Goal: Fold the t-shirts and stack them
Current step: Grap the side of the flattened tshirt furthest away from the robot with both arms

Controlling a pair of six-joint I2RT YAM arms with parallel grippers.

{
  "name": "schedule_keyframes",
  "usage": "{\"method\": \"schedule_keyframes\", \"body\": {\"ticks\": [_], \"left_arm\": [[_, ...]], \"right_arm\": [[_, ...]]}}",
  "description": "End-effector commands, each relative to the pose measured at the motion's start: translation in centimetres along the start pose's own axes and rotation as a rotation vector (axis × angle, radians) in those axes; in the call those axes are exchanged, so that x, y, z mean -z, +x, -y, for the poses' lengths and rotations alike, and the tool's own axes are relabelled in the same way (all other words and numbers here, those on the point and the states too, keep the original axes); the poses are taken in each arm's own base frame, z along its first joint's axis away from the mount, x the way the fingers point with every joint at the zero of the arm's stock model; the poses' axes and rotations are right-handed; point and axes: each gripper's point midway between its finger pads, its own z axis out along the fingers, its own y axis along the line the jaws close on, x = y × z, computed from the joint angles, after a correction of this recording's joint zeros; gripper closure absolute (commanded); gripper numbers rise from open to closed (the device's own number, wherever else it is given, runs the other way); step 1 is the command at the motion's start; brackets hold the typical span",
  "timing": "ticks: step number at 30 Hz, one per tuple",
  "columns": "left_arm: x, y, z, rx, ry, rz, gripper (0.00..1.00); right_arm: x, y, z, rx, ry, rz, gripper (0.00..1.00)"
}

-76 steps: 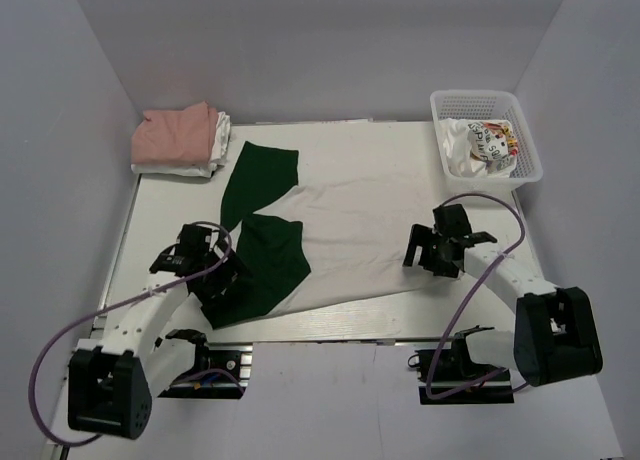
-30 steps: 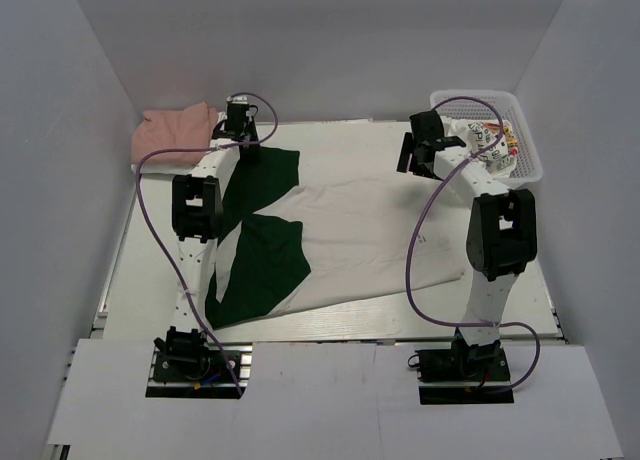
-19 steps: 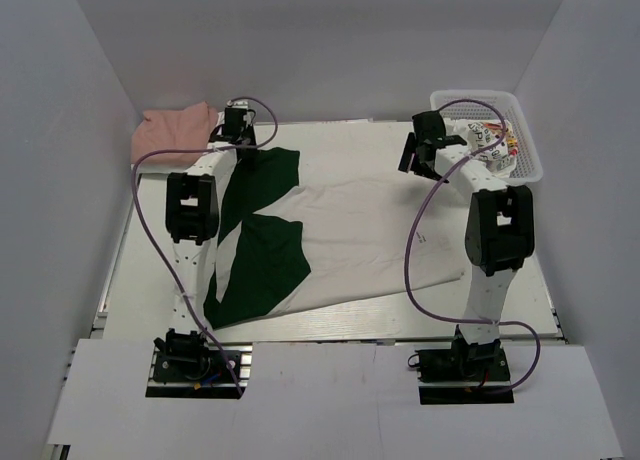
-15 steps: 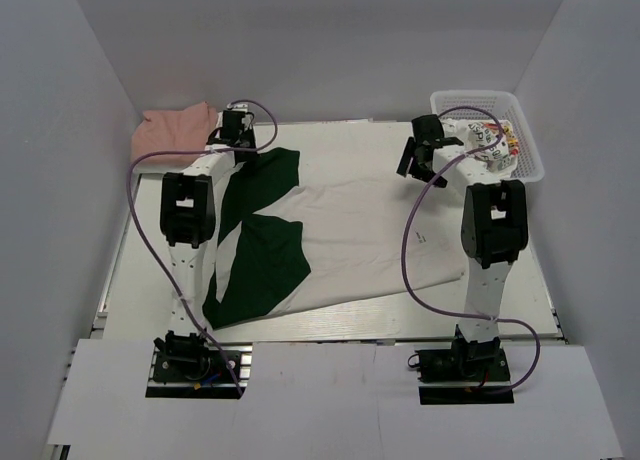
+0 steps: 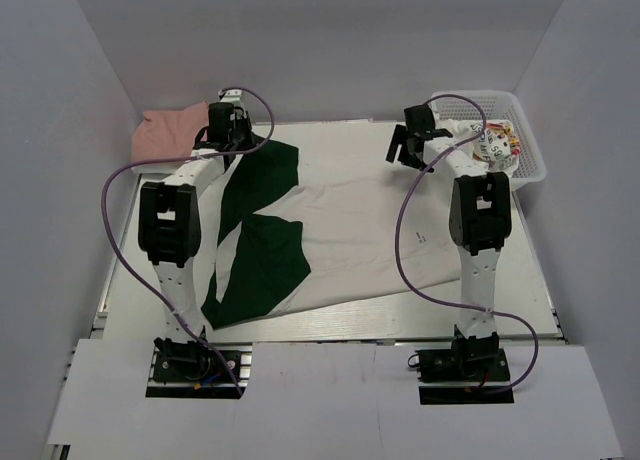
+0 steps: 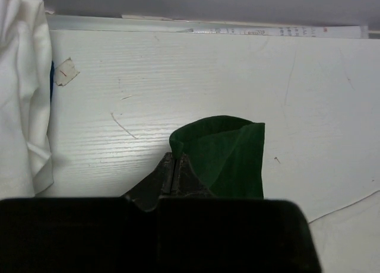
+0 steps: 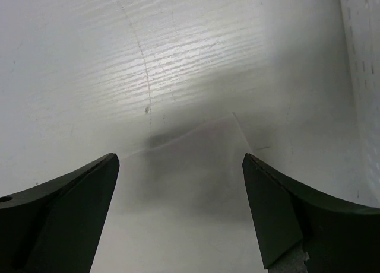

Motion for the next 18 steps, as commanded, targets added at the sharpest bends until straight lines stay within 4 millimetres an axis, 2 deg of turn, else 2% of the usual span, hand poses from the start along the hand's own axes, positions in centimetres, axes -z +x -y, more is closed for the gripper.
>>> {"method": "schedule_keyframes", "body": {"ticks": [1,2,3,6,8,10,11,12,13,14,15,17,18], "left_arm": [[2.3,-2.9,1.6,-0.018,0.063,0.074,1.0],[2.2,-2.3,1.5,-0.017,0.061,0.061,1.0],[2.6,-3.1,1.8,-0.02,0.074,0.081,1.0],[2.9,-3.2,2.1,-0.02,0.085,0.082,1.0],[3.2,-2.4,2.1,-0.019,0.093,0.065,1.0],[4.3,-3.5,2.9,-0.026,0.125,0.102,1.0],[4.6,-2.9,3.0,-0.025,0.133,0.088,1.0],[4.9,-3.1,3.2,-0.017,0.145,0.098,1.0],[5.5,-3.8,3.4,-0.019,0.15,0.117,1.0],[5.7,-3.2,3.4,-0.009,0.148,0.107,1.0],[6.0,-3.5,3.6,-0.011,0.16,0.118,1.0],[6.8,-4.2,3.9,-0.004,0.165,0.141,1.0],[6.7,-3.6,3.7,-0.002,0.163,0.128,1.0]], "right_arm": [[-1.5,-0.6,0.5,0.046,0.048,0.031,0.1],[-2.2,-0.1,0.5,0.056,0.052,0.025,0.1],[-2.3,-0.2,0.5,0.073,0.058,0.027,0.1],[-3.6,0.4,0.4,0.093,0.073,0.019,0.1],[-4.5,0.8,0.5,0.095,0.104,0.018,0.1],[-4.8,1.4,0.4,0.074,0.093,0.0,0.1],[-4.9,1.4,0.5,0.06,0.099,-0.001,0.12],[-4.9,1.9,0.3,0.06,0.091,-0.015,0.16],[-4.5,1.7,-0.2,0.056,0.077,-0.012,0.21],[-4.8,2.5,0.2,0.054,0.089,-0.024,0.38],[-3.9,1.8,-0.2,0.049,0.081,-0.003,0.49],[-3.7,2.7,0.6,0.055,0.119,-0.003,0.7],[-2.7,2.1,0.9,0.052,0.137,0.022,0.83]]}}
